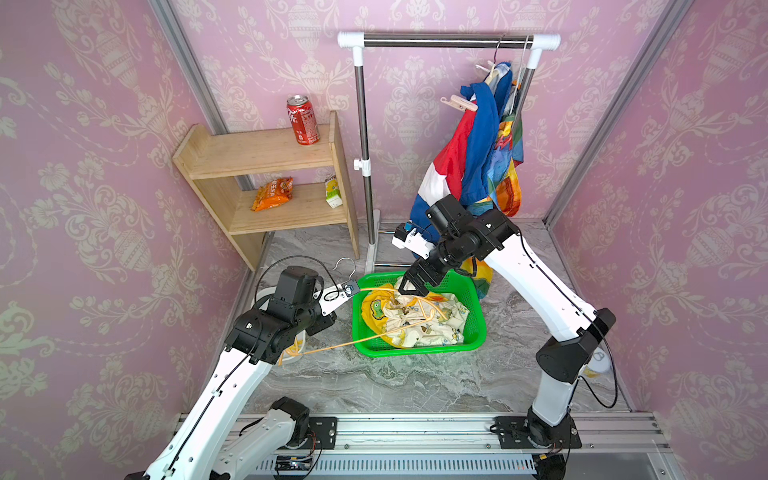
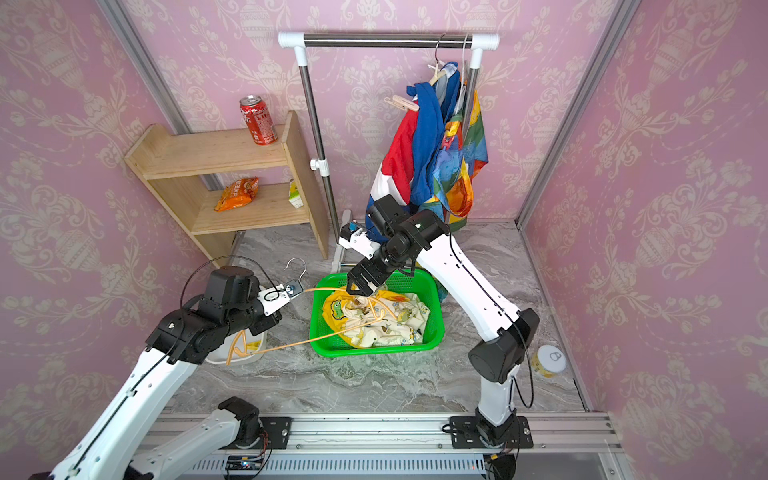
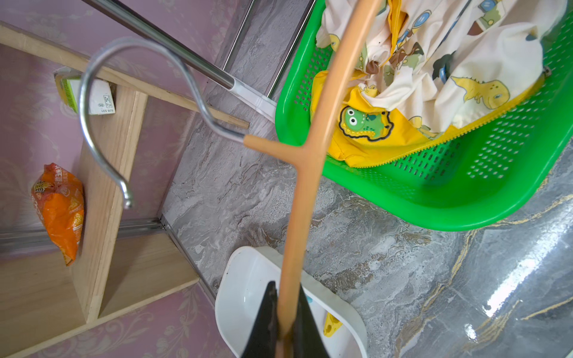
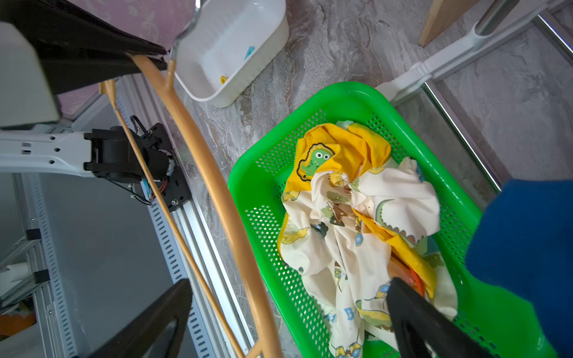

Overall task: Remove the clothespins securing jackets to the hanger
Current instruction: Pick up the hanger at the center of the board.

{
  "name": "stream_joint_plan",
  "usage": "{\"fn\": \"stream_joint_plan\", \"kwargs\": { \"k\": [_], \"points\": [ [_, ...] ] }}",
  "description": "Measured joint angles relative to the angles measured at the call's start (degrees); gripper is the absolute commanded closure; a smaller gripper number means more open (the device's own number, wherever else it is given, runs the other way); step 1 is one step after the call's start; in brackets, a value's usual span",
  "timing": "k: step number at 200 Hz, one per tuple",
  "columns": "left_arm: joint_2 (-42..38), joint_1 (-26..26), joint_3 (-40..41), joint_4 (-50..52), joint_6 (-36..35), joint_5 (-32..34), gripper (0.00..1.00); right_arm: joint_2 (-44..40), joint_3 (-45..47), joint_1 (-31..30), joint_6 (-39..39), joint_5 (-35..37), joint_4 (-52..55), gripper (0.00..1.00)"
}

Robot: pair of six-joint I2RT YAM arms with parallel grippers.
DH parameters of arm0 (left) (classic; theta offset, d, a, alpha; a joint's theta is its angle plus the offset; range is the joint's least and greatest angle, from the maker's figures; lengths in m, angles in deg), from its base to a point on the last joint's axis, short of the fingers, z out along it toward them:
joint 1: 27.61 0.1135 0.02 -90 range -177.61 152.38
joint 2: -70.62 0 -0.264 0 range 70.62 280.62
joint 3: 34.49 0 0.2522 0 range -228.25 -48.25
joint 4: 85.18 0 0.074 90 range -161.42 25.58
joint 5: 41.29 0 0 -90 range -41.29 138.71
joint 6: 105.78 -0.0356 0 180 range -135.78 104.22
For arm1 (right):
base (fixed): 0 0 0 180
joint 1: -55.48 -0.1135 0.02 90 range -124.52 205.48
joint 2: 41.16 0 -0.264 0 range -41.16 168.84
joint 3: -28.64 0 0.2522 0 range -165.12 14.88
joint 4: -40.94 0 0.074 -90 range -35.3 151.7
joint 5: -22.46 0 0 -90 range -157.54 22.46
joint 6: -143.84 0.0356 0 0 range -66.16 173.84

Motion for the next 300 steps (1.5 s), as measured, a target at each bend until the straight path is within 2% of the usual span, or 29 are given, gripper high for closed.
{"fn": "stream_joint_plan", "kwargs": {
  "k": [20,53,62,78,119,163,171,177,187,234,258,270,275,279,280,300],
  "points": [
    [0.35,-0.07,-0.02,-0.09,-1.38,0.44,1.0,-0.07,0.15,-0.42,0.0,-2.64,-0.02,0.02],
    [0.9,-0.2,-0.2,-1.79,-2.75,0.63,1.0,0.48,1.11,-3.15,0.02,-4.48,0.07,0.12],
    [0.9,-0.28,-0.35,-2.29,-2.78,0.61,1.0,0.68,1.62,-3.85,0.04,-4.96,0.0,0.17],
    [0.9,-0.33,-0.66,-3.13,-3.17,0.63,1.0,0.85,2.86,-4.92,-0.09,-5.68,-0.39,0.31],
    [0.81,-0.33,-0.85,-3.45,-4.52,0.59,1.0,1.64,3.63,-4.72,0.61,-5.7,-1.14,0.55],
    [-0.31,-0.37,-0.85,-3.74,-5.97,0.76,1.0,2.03,3.63,-4.72,0.87,-6.45,-1.31,0.7],
    [-0.44,-0.37,-0.85,-3.91,-6.21,0.87,1.0,2.29,3.63,-4.7,0.66,-6.62,-1.38,0.82],
    [-0.48,-0.37,-0.85,-3.98,-6.43,0.94,1.0,2.51,3.63,-4.7,0.9,-6.73,-1.36,1.0],
    [-0.42,-0.37,-0.83,-3.89,-7.48,1.86,1.0,2.93,3.58,-4.68,-0.57,-8.81,-1.38,1.0],
    [0.2,-0.37,-0.68,-4.11,-8.79,2.97,1.0,3.23,3.52,-4.87,-0.92,-8.48,-1.62,1.0],
    [0.24,-0.37,-0.11,-6.27,-8.44,4.15,0.6,3.23,3.56,-4.87,0.0,-7.72,-2.32,1.0],
    [0.24,-0.37,-0.02,-9.84,-7.41,5.2,0.44,3.23,4.15,-4.9,0.76,-7.58,-2.54,1.0],
    [0.24,-0.37,-0.02,-11.13,-7.08,5.66,0.25,3.23,4.55,-4.9,1.22,-7.5,-2.69,1.0],
    [0.22,-0.37,-0.02,-12.15,-7.1,5.9,0.05,3.21,4.76,-4.9,1.49,-7.41,-2.73,1.0],
    [0.22,-0.37,-0.02,-12.26,-7.04,6.03,0.03,3.21,4.81,-4.9,1.57,-7.41,-2.75,1.0],
    [0.48,-0.37,-0.04,-15.1,-5.55,7.26,0.01,3.04,5.75,-4.9,2.82,-6.12,-3.26,1.0]
  ]
}}
